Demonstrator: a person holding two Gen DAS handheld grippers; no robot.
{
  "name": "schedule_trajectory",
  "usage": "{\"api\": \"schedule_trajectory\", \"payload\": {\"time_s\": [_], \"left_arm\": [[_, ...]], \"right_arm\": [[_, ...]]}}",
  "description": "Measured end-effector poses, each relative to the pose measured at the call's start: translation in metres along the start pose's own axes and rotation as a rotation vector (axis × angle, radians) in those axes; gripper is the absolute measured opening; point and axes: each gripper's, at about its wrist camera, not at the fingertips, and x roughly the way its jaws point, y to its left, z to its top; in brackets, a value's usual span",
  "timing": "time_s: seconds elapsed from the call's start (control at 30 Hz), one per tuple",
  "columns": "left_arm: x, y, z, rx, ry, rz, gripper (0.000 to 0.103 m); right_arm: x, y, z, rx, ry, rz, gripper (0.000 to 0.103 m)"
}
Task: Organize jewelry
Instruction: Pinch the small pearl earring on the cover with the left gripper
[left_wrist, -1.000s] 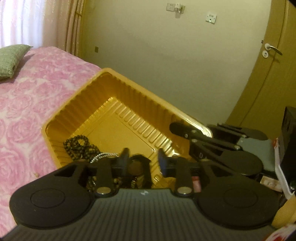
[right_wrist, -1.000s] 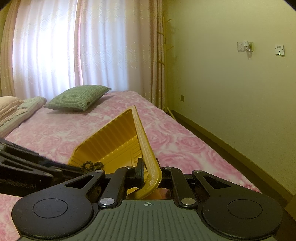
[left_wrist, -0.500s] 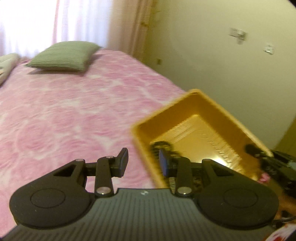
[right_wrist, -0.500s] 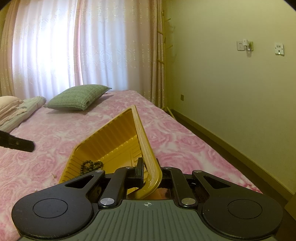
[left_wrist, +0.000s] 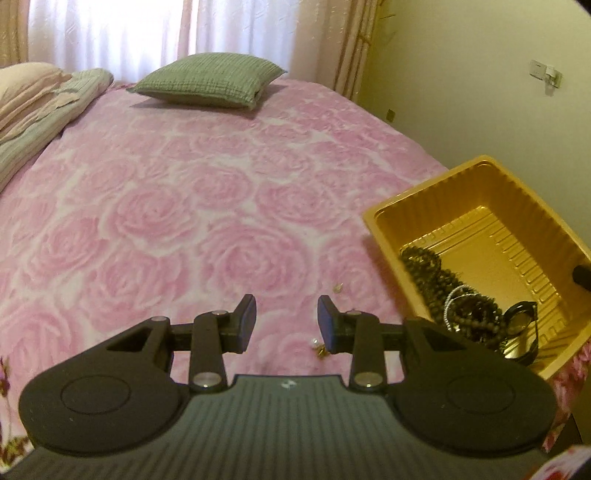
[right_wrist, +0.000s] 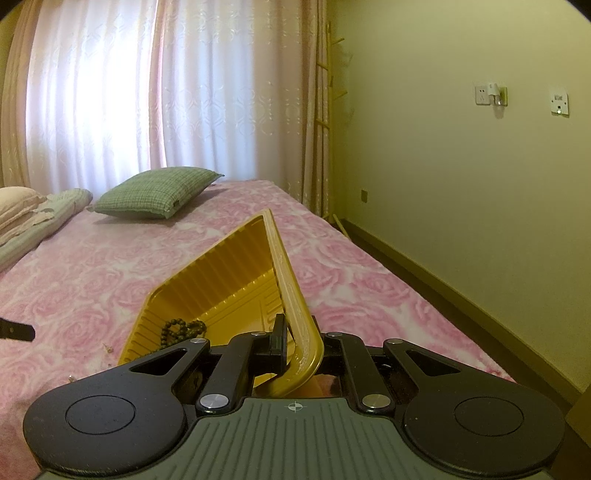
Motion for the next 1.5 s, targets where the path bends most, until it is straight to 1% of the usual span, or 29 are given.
{"api": "schedule_trajectory", "payload": {"time_s": [0.23,0.43,0.5,0.67,0.8,1.03,1.2,1.27,1.37,1.5], "left_arm": [[0.011,-0.008,-0.011,-0.002,0.016,0.006,0.032],[0.021,-0.018,-0.017,0.029,0.030,0.038,0.032],[0.025,-0.024,-0.019,0.061,0.035,0.063,0.032],[0.035,-0.038,-0.025,0.144,0.058,0.092,0.032],[0.041,-0.045,-0.029,0.196,0.077,0.103,0.032],[0.052,-0.046,-0.026,0.171,0.147,0.042,0.032],[0.061,-0.045,-0.021,0.173,0.181,-0.030,0.032],[0.061,-0.044,-0.020,0.202,0.181,-0.070,0.032],[0.062,-0.040,-0.023,0.256,0.183,-0.103,0.032],[0.063,-0.032,-0.028,0.300,0.186,-0.119,0.032]], "right_arm": [[0.000,0.000,0.000,-0.003,0.000,-0.001,0.009],[0.000,0.000,0.000,-0.003,0.000,-0.002,0.009],[0.000,0.000,-0.001,-0.004,0.001,-0.002,0.009],[0.000,0.000,-0.001,-0.004,0.001,-0.002,0.009],[0.000,0.000,-0.001,-0.004,0.001,-0.002,0.009],[0.000,0.000,-0.001,-0.004,0.001,-0.003,0.009],[0.000,0.000,-0.001,-0.004,0.001,-0.002,0.009],[0.000,0.000,0.000,-0.005,0.002,-0.003,0.009],[0.001,-0.001,-0.001,-0.006,0.003,-0.003,0.009],[0.002,-0.002,-0.002,-0.006,0.003,-0.004,0.009]]}}
